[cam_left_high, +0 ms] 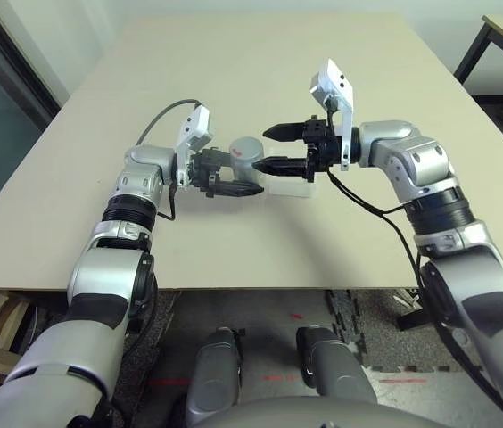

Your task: Pour the medicine from the bottle into the box.

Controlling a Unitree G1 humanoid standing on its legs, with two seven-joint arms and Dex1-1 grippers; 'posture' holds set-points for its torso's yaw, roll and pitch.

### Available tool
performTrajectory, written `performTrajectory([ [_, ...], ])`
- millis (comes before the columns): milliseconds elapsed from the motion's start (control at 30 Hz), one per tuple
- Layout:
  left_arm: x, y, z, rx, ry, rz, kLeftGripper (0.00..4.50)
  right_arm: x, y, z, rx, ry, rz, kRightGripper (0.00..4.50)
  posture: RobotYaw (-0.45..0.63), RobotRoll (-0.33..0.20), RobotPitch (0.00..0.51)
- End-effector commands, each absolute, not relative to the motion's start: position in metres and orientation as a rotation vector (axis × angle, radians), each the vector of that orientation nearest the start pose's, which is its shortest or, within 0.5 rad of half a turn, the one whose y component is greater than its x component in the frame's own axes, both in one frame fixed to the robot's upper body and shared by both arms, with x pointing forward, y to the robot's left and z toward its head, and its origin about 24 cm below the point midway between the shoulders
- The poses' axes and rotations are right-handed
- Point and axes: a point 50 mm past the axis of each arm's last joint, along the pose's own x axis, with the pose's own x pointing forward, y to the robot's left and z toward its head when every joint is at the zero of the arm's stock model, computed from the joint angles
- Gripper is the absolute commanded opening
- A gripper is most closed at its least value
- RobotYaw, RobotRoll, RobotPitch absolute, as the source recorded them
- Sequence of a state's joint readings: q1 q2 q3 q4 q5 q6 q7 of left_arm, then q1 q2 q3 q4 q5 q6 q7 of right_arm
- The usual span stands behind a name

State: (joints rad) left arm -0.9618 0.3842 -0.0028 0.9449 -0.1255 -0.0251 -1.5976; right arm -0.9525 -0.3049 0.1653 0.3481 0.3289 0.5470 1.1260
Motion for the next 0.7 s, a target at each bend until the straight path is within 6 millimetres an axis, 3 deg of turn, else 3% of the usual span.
performTrajectory([
  [33,0.3580,0.1550,0.1486,0.215,0.125,-1.542,2.80,0.3459,-0.0727,0.2093,-0.154,0.079,1.390,4.50,-0.05,0.000,0.084],
  [300,0.3579,0.1536,0.1472,0.216,0.129,-1.545,2.80,0.3439,-0.0719,0.2097,-0.150,0.081,1.407,4.50,-0.06,0.000,0.084],
  [400,0.3577,0.1528,0.1470,0.214,0.127,-1.547,2.80,0.3422,-0.0718,0.2089,-0.145,0.089,1.424,3.91,-0.05,0.000,0.083],
  [533,0.3573,0.1526,0.1467,0.211,0.125,-1.549,2.80,0.3402,-0.0723,0.2085,-0.145,0.095,1.444,2.61,-0.05,0.000,0.083],
  [700,0.3561,0.1511,0.1460,0.206,0.125,-1.561,2.80,0.3361,-0.0721,0.2087,-0.147,0.091,1.496,2.61,-0.05,0.000,0.083],
])
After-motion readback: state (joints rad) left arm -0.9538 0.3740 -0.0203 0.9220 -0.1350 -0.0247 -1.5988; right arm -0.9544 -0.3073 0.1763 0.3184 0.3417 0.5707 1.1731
